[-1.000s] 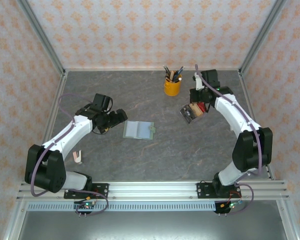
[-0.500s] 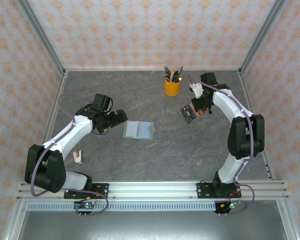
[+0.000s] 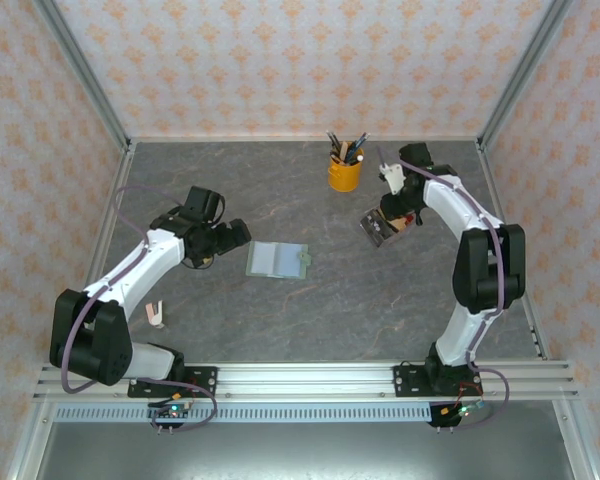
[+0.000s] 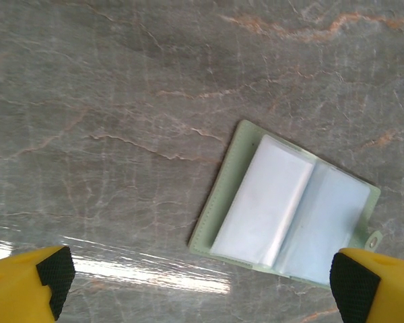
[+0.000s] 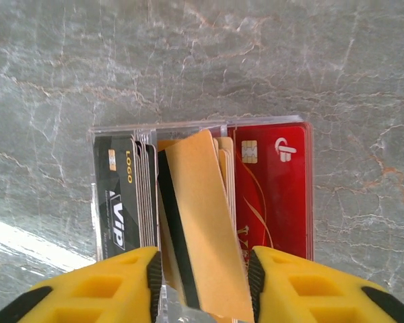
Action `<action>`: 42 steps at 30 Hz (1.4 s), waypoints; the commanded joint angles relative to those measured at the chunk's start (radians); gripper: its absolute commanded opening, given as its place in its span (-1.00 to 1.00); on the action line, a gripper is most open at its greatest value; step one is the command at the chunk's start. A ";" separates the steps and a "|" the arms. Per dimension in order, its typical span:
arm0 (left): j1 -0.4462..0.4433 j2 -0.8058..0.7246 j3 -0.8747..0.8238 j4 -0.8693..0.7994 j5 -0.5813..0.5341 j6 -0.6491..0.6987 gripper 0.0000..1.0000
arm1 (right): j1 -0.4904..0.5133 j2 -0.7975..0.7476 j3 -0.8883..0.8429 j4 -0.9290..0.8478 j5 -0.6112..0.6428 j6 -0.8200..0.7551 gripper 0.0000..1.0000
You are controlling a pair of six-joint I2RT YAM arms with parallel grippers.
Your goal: Take the credit cards out of the card holder
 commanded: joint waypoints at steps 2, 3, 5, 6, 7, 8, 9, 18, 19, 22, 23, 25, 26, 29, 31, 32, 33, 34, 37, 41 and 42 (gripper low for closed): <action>0.025 -0.041 0.058 -0.081 -0.161 0.019 1.00 | -0.011 -0.175 -0.058 0.109 0.038 0.141 0.03; 0.032 -0.052 0.063 -0.088 -0.190 0.017 1.00 | -0.011 -0.219 -0.095 0.153 0.074 0.194 0.15; 0.047 -0.076 0.060 -0.086 -0.241 0.018 1.00 | -0.013 -0.309 -0.169 0.231 0.139 0.278 0.28; 0.052 -0.092 0.054 -0.083 -0.291 0.015 1.00 | -0.013 -0.360 -0.212 0.269 0.190 0.327 0.34; 0.055 -0.105 0.045 -0.077 -0.331 0.014 1.00 | -0.013 -0.407 -0.252 0.309 0.236 0.369 0.40; 0.058 -0.120 0.029 -0.061 -0.380 0.017 1.00 | -0.013 -0.461 -0.299 0.343 0.282 0.412 0.48; 0.058 -0.135 0.009 -0.041 -0.431 0.019 1.00 | -0.014 -0.512 -0.342 0.375 0.336 0.453 0.54; 0.060 -0.212 -0.201 0.260 -0.743 0.128 1.00 | -0.016 -0.746 -0.643 0.504 0.706 0.607 1.00; 0.060 -0.214 -0.224 0.303 -0.761 0.166 1.00 | -0.016 -0.748 -0.666 0.514 0.736 0.623 1.00; 0.060 -0.225 -0.324 0.479 -0.825 0.265 1.00 | -0.017 -0.747 -0.776 0.640 0.767 0.609 1.00; 0.060 -0.226 -0.352 0.540 -0.831 0.320 1.00 | -0.017 -0.746 -0.825 0.707 0.759 0.587 1.00; 0.065 -0.229 -0.370 0.605 -0.816 0.417 1.00 | -0.017 -0.737 -0.906 0.845 0.747 0.563 1.00; 0.066 -0.228 -0.389 0.655 -0.822 0.465 1.00 | -0.019 -0.727 -0.935 0.895 0.737 0.548 1.00; 0.067 -0.224 -0.449 0.794 -0.790 0.583 1.00 | -0.030 -0.666 -0.962 0.974 0.708 0.540 1.00; 0.074 -0.215 -0.495 0.900 -0.749 0.622 1.00 | -0.033 -0.614 -0.977 1.047 0.690 0.527 1.00; 0.083 -0.213 -0.522 0.960 -0.711 0.640 1.00 | -0.036 -0.585 -0.988 1.094 0.676 0.523 1.00; 0.091 -0.210 -0.546 1.017 -0.675 0.654 1.00 | -0.038 -0.551 -0.997 1.143 0.652 0.519 1.00; 0.098 -0.207 -0.565 1.058 -0.645 0.662 1.00 | -0.040 -0.526 -1.006 1.192 0.632 0.515 1.00; 0.133 -0.204 -0.607 1.165 -0.531 0.652 1.00 | -0.047 -0.464 -1.000 1.286 0.583 0.492 1.00; 0.169 -0.147 -0.622 1.267 -0.446 0.642 1.00 | -0.074 -0.389 -0.997 1.386 0.490 0.490 1.00; 0.176 -0.129 -0.619 1.280 -0.432 0.641 1.00 | -0.076 -0.363 -1.008 1.431 0.473 0.488 1.00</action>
